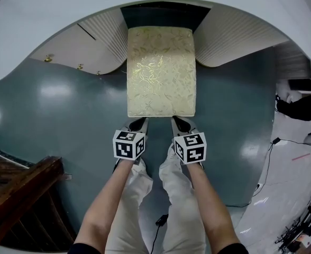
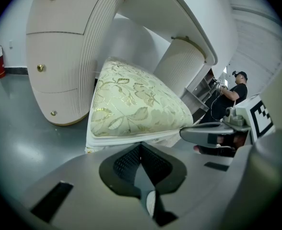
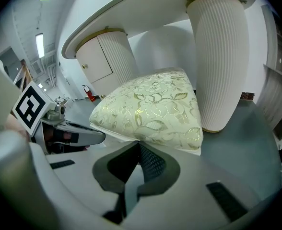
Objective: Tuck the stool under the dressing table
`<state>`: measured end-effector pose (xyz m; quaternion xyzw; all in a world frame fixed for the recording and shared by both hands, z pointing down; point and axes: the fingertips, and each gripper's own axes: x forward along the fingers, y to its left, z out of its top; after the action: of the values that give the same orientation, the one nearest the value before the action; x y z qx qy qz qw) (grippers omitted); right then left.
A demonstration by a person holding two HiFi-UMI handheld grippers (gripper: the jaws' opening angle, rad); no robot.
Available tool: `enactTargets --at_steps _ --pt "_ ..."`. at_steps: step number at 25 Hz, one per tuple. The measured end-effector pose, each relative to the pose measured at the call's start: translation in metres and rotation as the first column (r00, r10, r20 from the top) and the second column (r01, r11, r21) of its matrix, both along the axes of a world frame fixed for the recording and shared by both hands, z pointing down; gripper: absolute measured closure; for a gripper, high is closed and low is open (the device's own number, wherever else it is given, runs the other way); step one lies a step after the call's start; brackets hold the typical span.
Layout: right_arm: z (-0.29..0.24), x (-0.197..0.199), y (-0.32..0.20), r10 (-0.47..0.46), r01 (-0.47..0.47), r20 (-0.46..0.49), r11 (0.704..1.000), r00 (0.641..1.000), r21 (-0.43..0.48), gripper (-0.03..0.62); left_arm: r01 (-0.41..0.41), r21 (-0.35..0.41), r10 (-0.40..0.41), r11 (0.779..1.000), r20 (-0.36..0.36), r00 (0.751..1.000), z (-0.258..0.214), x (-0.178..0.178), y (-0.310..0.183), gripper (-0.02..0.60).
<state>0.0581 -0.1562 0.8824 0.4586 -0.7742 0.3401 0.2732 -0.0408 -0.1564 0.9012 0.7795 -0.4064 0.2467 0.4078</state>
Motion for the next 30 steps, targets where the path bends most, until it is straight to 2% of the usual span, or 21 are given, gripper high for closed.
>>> enactTargets --at_steps 3,6,8,12,18,23,30 --pt "-0.004 0.003 -0.004 0.039 -0.039 0.009 0.999 0.999 0.014 0.586 -0.032 0.043 0.031 0.999 0.020 0.999 -0.005 0.005 0.001 0.574" --pt "-0.002 0.006 -0.005 0.054 -0.054 -0.009 0.999 0.999 0.011 0.586 -0.033 0.093 0.036 0.995 -0.028 0.999 -0.017 0.014 -0.003 0.574" --pt "-0.001 0.006 -0.006 0.043 -0.043 -0.011 0.999 0.999 0.010 0.586 -0.021 0.092 0.026 0.996 -0.053 0.998 -0.021 0.016 -0.007 0.574" --pt "-0.001 0.006 -0.005 0.030 -0.030 -0.016 0.999 0.999 0.027 0.586 -0.030 0.106 0.036 0.994 -0.057 0.998 -0.020 0.017 -0.006 0.574" --pt "0.001 0.005 -0.006 0.020 -0.020 -0.001 0.998 1.000 0.053 0.586 -0.001 0.128 0.006 0.992 -0.043 0.999 -0.019 0.017 -0.008 0.574" --pt "0.004 0.006 -0.007 0.018 -0.018 -0.007 0.998 1.000 0.056 0.586 -0.017 0.131 0.022 0.991 -0.039 0.999 -0.016 0.018 -0.009 0.574" --pt "0.005 0.006 -0.008 0.008 -0.007 -0.006 0.998 1.000 0.069 0.586 0.000 0.147 0.006 0.989 -0.037 0.999 -0.014 0.018 -0.011 0.574"
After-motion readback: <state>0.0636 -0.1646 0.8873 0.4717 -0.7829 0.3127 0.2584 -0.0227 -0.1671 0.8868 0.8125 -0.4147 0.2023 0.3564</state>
